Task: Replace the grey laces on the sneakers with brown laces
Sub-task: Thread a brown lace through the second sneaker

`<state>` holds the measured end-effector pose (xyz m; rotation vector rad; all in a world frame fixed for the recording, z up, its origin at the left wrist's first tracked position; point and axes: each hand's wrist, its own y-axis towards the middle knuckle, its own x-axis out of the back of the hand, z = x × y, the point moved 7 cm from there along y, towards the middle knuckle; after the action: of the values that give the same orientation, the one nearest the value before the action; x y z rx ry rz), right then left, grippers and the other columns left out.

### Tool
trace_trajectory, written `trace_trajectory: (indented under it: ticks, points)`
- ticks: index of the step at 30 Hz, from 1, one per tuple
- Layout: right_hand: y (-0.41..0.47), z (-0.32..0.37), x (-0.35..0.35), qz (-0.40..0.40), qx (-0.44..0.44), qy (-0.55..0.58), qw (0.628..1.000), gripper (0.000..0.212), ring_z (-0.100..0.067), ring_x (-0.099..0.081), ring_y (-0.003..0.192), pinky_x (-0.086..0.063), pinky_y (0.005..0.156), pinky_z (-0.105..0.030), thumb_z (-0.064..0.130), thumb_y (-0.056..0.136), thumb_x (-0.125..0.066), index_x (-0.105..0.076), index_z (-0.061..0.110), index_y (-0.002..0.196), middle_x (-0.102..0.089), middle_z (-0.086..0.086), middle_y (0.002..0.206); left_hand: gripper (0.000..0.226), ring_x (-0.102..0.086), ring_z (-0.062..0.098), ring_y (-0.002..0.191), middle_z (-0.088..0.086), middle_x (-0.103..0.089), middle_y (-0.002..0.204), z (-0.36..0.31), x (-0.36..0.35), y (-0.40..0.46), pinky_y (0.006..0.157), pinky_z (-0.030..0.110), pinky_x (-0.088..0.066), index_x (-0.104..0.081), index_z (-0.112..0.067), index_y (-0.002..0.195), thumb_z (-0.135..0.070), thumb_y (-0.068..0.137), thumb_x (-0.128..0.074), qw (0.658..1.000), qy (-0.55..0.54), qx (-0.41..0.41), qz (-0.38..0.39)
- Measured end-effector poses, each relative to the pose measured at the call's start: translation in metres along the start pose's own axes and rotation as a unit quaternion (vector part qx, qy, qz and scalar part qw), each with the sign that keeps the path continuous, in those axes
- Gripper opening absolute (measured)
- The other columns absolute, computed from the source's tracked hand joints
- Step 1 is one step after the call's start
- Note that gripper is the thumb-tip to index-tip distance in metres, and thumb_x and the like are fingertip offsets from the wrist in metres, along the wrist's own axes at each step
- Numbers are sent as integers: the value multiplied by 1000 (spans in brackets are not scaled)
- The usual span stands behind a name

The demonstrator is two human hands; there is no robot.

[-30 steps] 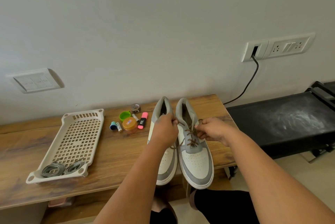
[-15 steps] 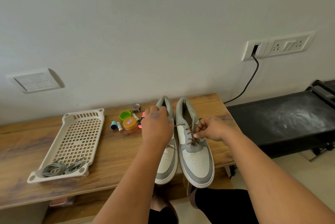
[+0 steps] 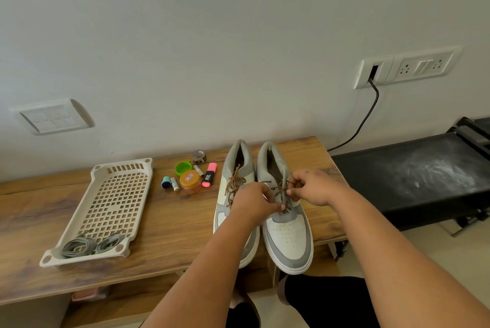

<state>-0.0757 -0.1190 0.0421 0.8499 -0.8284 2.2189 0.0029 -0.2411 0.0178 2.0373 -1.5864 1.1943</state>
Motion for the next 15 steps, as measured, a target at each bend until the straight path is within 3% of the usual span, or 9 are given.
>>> trace_trajectory:
  ticks: [4,9,15]
  points:
    - [3,-4,0,0,-8,15,1000,10,-8,-61,84,-43,67,-21,17,89,-69,-64,22,96,-66,4,93,8,-65,14,87,-1,-68,92,7,1,3,82,32,-57,-65,-21,91,-29,92,-67,997,-57,19,-46]
    - [5,-9,0,1,-14,10,1000,19,-12,-60,86,-45,71,-23,11,84,-73,-60,25,88,-63,5,91,9,-62,4,78,-8,-69,86,4,2,3,67,12,-45,-69,-22,89,-15,85,-74,990,-105,-22,-92]
    - [3,-8,0,3,-9,12,1000,19,-10,-57,82,-46,72,-24,12,83,-75,-61,24,89,-63,5,90,13,-68,10,82,-5,-72,83,8,-2,4,78,24,-56,-69,-25,80,-19,81,-80,985,-154,-12,-79]
